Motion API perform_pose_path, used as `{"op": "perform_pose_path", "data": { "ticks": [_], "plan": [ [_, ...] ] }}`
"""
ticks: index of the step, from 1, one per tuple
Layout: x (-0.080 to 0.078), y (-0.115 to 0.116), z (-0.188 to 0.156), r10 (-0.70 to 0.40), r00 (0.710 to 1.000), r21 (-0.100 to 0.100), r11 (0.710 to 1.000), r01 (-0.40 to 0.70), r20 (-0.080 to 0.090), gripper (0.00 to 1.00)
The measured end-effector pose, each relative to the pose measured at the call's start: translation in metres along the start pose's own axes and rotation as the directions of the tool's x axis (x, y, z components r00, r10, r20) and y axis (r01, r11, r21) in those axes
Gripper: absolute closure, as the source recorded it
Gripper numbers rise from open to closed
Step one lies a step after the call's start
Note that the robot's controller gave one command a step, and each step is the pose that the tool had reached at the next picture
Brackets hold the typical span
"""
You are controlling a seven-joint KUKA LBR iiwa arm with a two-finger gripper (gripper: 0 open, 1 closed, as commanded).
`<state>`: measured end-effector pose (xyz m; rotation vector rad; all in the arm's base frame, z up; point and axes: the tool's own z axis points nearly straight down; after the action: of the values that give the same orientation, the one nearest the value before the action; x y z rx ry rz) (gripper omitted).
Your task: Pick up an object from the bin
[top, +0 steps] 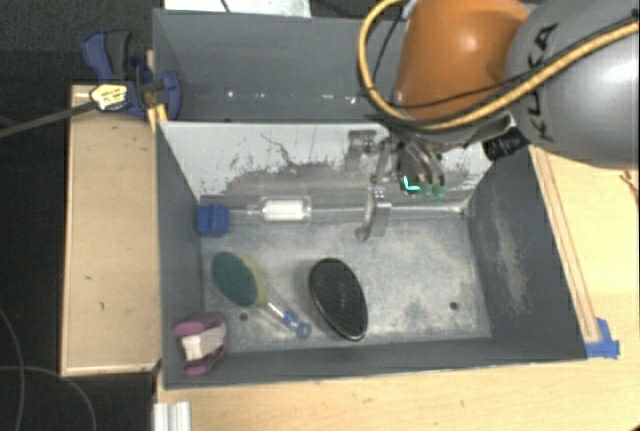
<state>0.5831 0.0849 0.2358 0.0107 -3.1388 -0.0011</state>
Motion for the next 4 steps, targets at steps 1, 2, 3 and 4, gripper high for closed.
{"op": "perform_pose_path", "data": {
  "ticks": [1,2,3,4],
  "plan": [
    [0.073,-0.014,0.167,-0.168,0.986,0.001,0.986,0.168,-0.008,0.0],
    [0.096,0.004,0.163,-0.064,0.998,-0.002,0.998,0.064,0.017,0.0],
    [0.094,0.005,0.161,-0.061,0.998,-0.005,0.998,0.061,0.022,1.0],
    [0.05,0.0,0.164,0.025,1.0,0.0,1.0,-0.025,-0.004,1.0]
  ]
}}
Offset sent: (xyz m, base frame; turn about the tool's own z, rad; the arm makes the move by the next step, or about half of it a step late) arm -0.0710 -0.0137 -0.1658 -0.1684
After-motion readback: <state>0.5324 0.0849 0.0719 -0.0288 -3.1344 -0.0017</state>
